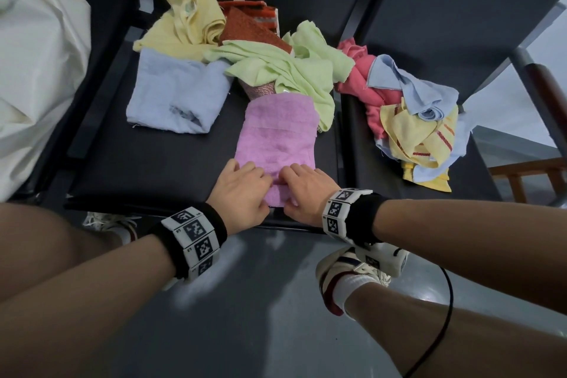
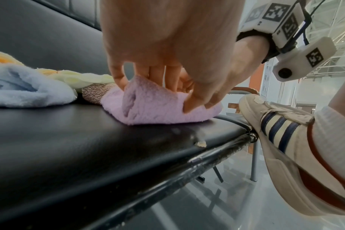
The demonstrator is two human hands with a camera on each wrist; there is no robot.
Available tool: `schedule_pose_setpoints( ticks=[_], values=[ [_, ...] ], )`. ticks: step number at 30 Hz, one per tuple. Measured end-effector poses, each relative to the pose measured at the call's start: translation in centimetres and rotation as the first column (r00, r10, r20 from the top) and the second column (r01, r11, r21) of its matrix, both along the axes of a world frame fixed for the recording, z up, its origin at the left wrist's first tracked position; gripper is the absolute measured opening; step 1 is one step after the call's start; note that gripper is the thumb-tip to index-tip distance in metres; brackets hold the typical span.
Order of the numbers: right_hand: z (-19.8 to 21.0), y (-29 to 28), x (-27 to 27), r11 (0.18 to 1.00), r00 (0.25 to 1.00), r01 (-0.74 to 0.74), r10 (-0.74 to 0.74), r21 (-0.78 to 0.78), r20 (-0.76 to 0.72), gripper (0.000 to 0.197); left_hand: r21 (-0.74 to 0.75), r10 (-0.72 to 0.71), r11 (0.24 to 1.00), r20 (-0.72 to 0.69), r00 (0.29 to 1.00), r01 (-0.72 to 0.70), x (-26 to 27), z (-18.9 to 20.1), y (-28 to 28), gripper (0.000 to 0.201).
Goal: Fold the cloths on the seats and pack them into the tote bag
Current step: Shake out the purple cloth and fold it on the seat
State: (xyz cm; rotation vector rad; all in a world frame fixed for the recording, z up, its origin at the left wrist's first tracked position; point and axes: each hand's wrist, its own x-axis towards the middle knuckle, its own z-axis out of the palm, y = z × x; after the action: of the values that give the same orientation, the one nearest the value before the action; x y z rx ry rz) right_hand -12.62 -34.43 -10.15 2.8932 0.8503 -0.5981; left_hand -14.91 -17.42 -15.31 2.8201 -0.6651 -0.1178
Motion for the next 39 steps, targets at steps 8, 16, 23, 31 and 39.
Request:
schedule_pose_setpoints(
  ticks=[8,16,23,31,39],
  values=[
    [0.0,0.2,0.2,0.995,0.995,-0.076,0.08,-0.069,0.062,0.055,-0.037,0.132,0.99,-0.111,0.985,-0.137,0.3,1.2,-0.5,0.015],
    [0.0,0.6,0.1,0.996,0.999,-0.044,0.043,-0.077,-0.009,0.04,-0.087,0.137,0.985,-0.11,0.984,-0.147,0.0,0.7,-0.4,0.039],
    [-0.1,0.8,0.4,0.998,0.999,-0.007,0.005,-0.057,-0.033,0.031,-0.042,0.069,0.997,-0.004,0.998,-0.069,-0.6,-0.2,0.0,0.05],
    [-0.5,0.5,0.0,1.0,1.0,-0.019,0.019,-0.002,-0.019,0.039,-0.038,0.065,0.997,-0.024,0.998,-0.066,-0.2,0.3,-0.1,0.032],
    [-0.2,0.5,-0.1,0.998,0.998,-0.049,0.051,-0.046,0.04,0.059,-0.012,0.134,0.991,-0.074,0.988,-0.135,0.1,0.9,-0.1,0.027]
  ],
)
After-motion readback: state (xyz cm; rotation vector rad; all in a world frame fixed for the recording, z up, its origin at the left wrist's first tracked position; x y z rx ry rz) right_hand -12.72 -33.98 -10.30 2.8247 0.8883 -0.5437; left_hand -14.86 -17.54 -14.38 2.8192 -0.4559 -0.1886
